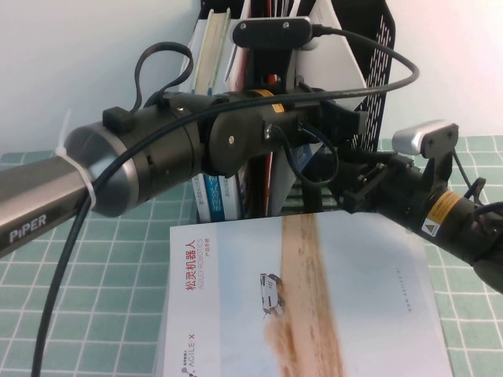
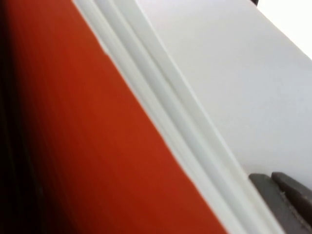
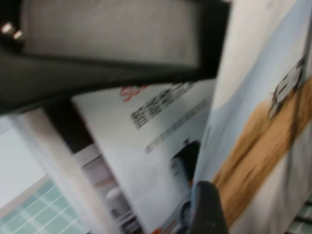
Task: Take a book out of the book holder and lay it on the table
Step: Pick up the right side book from the book shelf, then place the picked book on the book
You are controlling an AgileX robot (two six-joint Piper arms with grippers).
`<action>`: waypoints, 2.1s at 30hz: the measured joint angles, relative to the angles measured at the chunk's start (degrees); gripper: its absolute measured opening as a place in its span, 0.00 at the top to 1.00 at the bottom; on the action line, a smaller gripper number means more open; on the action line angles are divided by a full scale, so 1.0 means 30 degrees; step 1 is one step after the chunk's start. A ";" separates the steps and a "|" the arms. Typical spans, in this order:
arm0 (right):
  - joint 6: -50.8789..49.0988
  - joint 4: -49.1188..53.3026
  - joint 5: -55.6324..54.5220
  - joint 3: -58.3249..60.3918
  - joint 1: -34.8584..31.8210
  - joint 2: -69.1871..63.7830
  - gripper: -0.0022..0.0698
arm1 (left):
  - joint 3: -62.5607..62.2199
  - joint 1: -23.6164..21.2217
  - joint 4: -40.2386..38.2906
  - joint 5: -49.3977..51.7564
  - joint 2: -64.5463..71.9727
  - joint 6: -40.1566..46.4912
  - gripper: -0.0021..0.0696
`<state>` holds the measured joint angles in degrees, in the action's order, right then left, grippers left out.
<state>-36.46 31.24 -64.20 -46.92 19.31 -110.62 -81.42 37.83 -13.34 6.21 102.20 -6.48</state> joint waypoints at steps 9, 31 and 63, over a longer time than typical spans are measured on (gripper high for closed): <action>-0.0689 0.3385 -0.0199 -0.0041 0.0194 0.0424 0.33 | -0.0009 -0.0013 0.0000 -0.0010 0.0000 0.0084 0.97; 0.0510 -0.3589 -0.0419 -0.0115 0.0194 0.0641 0.94 | -0.0009 -0.0013 -0.0435 0.1032 -0.1152 0.0050 0.97; -0.0070 1.4120 0.8476 -0.0081 0.0194 1.6997 0.96 | 0.0228 -0.0087 0.2915 1.4297 -1.8287 0.3182 0.97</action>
<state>-36.67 73.60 -38.77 -47.16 19.89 -59.63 -80.74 37.57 -4.60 49.10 47.34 3.06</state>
